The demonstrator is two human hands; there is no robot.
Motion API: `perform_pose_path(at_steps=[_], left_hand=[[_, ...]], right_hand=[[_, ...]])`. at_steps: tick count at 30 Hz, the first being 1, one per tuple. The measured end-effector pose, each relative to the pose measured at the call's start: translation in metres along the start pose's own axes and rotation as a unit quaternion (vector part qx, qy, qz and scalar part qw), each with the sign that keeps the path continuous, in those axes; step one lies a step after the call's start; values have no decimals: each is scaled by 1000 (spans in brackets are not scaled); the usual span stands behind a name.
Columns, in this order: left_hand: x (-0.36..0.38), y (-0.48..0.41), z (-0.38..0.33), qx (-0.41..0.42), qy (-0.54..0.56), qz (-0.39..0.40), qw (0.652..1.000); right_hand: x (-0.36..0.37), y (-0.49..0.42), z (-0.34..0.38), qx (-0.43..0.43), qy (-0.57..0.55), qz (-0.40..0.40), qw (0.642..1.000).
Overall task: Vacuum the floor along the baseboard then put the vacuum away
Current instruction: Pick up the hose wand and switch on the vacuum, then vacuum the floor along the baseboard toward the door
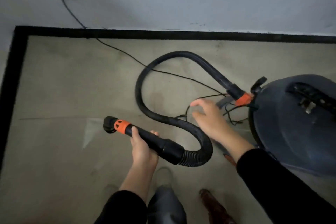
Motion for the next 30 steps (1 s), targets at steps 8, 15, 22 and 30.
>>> perform_pose_path(at_steps=[8,15,22,30], left_hand=[[-112,-33,-110,71,-19,30,997],[-206,-87,-180,54,-21,10,998],[-282,-174,-217,61,45,-25,997],[-317,-253,-180,61,98,0,993]], right_hand=[[184,41,111,40,-7,395,918],[310,77,171,-47,50,436,897],[413,69,169,-129,156,435,877],[496,40,129,-179,274,453,829]])
Point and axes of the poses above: each hand's wrist, its own y-axis away from the middle knuckle, its own x-axis out of the palm, z = x × y, the point moved 2 cm from there along -y, towards the middle knuckle, and after that the axes turned 4 degrees about -z, right-handed, at the moved point
